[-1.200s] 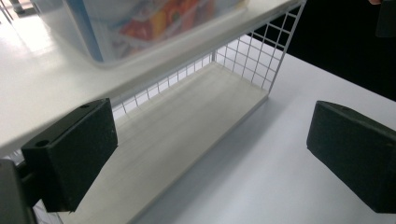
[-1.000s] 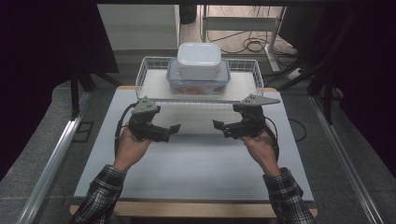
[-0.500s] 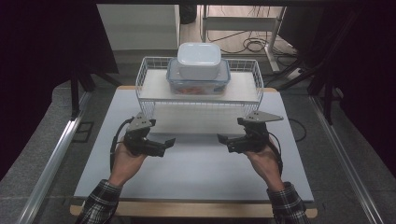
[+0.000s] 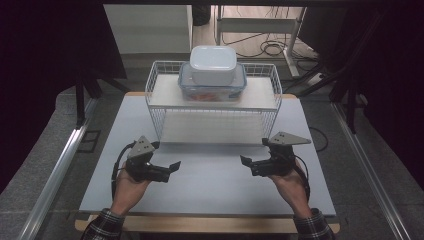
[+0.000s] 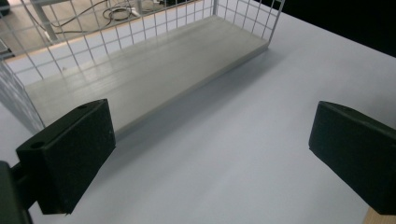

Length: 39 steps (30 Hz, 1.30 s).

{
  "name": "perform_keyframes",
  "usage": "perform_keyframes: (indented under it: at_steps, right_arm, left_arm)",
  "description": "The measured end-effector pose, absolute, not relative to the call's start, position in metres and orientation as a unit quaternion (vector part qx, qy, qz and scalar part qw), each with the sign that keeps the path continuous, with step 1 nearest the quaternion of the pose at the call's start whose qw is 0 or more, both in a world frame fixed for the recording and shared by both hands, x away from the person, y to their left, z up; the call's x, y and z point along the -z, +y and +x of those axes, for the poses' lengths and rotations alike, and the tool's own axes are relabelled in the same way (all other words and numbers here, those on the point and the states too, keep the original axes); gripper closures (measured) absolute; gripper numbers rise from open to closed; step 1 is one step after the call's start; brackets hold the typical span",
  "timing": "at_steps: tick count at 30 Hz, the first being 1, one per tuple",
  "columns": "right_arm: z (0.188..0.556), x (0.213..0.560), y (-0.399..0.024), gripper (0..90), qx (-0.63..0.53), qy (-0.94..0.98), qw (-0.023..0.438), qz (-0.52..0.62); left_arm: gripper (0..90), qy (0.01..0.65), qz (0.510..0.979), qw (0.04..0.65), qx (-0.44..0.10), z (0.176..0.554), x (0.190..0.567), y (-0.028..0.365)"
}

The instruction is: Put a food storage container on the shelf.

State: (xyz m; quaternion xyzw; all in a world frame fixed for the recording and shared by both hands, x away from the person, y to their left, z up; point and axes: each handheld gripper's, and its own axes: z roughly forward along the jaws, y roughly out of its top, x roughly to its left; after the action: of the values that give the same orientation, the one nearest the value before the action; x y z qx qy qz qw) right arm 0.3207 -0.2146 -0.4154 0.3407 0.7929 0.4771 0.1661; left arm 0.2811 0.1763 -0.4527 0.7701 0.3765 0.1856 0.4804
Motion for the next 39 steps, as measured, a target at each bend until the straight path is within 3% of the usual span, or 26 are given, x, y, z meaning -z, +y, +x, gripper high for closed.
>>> perform_keyframes:
  at_steps: [14,39]
  right_arm:
    - [0.306,0.444,-0.238,0.0,-0.468,0.787,0.161,0.369]
    - [0.294,0.493,-0.258,0.1,-0.436,0.792,0.158,0.398]
  left_arm:
    - [0.3,0.404,0.766,0.463,-0.191,0.264,0.486,0.195]
    - [0.0,0.404,0.788,0.425,-0.186,0.26,0.524,0.193]
